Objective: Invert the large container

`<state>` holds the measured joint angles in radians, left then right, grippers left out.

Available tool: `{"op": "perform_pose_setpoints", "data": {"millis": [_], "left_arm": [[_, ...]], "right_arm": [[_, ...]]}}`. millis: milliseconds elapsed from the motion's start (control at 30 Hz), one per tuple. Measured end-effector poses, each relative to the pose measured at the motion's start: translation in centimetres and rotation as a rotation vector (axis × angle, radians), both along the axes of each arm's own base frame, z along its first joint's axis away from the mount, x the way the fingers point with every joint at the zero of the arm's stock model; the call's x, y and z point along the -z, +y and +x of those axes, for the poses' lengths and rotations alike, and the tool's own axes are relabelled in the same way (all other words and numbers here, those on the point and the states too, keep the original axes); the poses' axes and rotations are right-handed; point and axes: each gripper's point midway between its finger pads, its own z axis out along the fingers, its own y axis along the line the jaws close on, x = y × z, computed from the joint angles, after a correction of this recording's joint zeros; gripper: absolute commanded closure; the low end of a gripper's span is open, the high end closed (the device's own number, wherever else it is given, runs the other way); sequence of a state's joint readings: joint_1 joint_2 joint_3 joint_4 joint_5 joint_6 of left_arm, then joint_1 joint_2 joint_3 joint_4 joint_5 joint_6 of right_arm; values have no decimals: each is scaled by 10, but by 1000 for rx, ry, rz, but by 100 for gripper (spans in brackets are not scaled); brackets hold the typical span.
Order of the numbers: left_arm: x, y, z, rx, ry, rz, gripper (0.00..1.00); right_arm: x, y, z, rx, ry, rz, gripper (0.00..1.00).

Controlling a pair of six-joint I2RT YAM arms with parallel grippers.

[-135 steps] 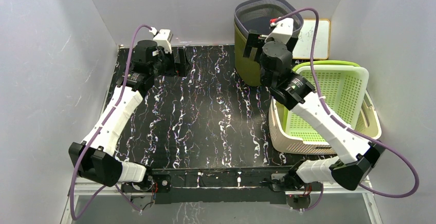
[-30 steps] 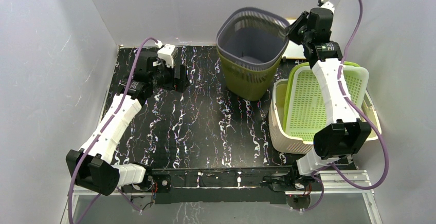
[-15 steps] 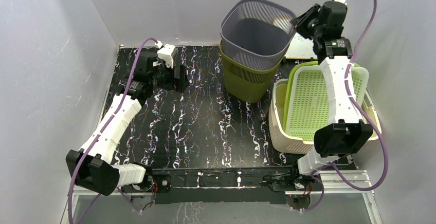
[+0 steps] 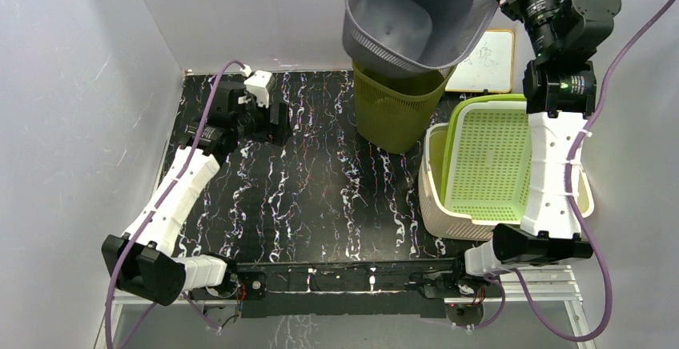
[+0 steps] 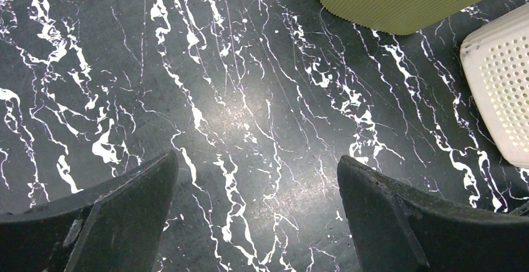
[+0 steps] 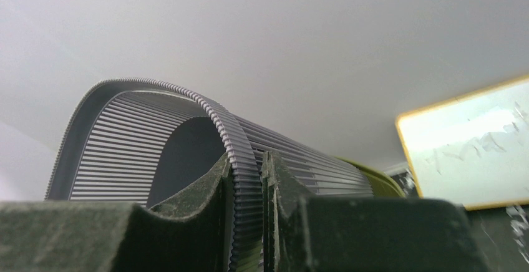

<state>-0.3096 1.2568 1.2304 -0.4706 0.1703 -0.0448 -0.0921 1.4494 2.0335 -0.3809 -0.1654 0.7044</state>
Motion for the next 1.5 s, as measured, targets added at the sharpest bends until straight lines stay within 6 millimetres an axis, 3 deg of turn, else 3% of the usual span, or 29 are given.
{"op": "perform_pose_setpoints", "data": {"millis": [167,300,500,700,800,900,1233,1333,1500], "left_arm": [[-10,7,-1,-27,-7,25,2],[-40,20,0,-90,-64,49,2],[-128,53,-3,-271,-258,33,1],[-212,82,-28,-412,-453,-37,2],[-240,85,-35,-429,-509,-83,2],[-251,84,-38,-425,-528,-109,2],[-242,62,-31,-333,-470,-146,2],[-239,57,-30,-314,-457,-157,2],[-227,51,-27,-297,-423,-157,2]], "right_arm": [[-39,20,-22,-112,-117,36,100],[-54,36,-39,-199,-161,45,100],[-61,60,-74,-337,-198,21,100],[-56,83,-100,-487,-208,-18,100],[-39,90,-107,-537,-176,-30,100],[-10,96,-111,-581,-124,-35,100],[126,114,-88,-676,159,-27,100],[148,135,-88,-708,204,-72,100],[176,196,-102,-795,235,-178,100]]}}
